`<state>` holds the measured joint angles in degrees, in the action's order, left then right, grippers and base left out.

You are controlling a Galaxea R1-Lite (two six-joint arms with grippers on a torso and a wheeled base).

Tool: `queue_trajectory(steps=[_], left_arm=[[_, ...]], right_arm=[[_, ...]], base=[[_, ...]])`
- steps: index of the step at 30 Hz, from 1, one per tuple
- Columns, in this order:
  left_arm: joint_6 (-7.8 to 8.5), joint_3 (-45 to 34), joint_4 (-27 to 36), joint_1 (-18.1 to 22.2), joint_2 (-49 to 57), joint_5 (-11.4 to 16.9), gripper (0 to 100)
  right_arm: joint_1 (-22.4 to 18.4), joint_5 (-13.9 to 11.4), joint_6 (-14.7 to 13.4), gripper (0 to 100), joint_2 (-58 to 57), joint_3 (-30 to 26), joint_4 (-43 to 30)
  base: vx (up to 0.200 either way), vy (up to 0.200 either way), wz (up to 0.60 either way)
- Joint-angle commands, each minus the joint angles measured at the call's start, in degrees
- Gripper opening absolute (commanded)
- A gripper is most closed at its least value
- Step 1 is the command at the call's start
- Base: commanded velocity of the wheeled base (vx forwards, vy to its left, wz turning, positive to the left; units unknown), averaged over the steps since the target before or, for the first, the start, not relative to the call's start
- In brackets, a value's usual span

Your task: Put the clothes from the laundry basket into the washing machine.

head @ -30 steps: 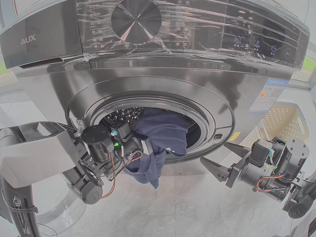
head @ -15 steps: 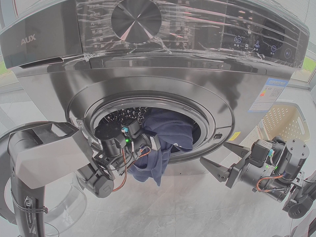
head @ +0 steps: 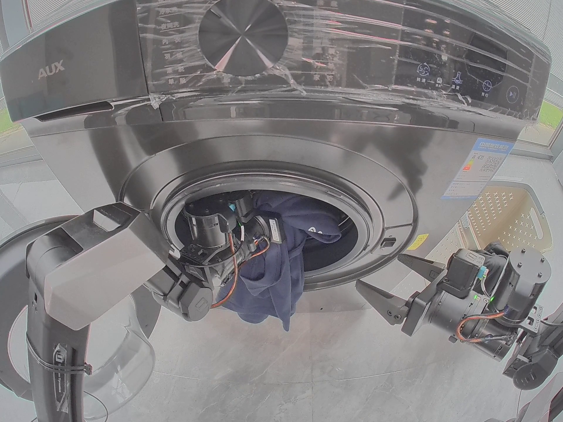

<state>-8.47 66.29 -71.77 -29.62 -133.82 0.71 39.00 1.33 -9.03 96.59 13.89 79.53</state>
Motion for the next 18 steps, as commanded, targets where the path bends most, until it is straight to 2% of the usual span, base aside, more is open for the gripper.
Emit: queue_trajectory(steps=[1,2,7,12,15,17,18], left_arm=[[0.3,2.2,0.6,0.4,-1.7,-0.1,0],[1.35,2.4,0.8,1.1,-2.4,-0.1,0],[1.97,2.6,1.8,1.5,-2.7,0.0,0],[1.53,9.6,3.3,1.4,-5.0,-0.2,0],[1.09,13.2,7.2,0.9,-6.2,-2.2,0],[0.65,15.2,8.2,0.8,-6.9,-2.8,0],[-0.4,18.2,9.0,0.8,-7.8,-3.3,0]], right_arm=[[0.0,0.0,0.0,100,0.2,-0.1,0.0],[0.1,0.0,0.0,100,0.2,-0.1,0.0],[0.1,0.0,0.0,100,0.3,-0.1,0.0],[0.2,0.0,0.0,100,0.4,-0.1,0.0],[0.6,0.0,-0.1,100,0.8,-0.3,0.0],[0.6,0.0,-0.2,100,1.2,-0.3,0.1],[1.0,0.0,-0.5,100,1.5,-0.3,0.1]], base=[[0.0,0.0,0.0],[0.0,0.0,0.0],[0.0,0.0,0.0],[0.0,0.0,0.0],[0.0,0.0,0.0],[0.0,0.0,0.0],[0.0,0.0,0.0]])
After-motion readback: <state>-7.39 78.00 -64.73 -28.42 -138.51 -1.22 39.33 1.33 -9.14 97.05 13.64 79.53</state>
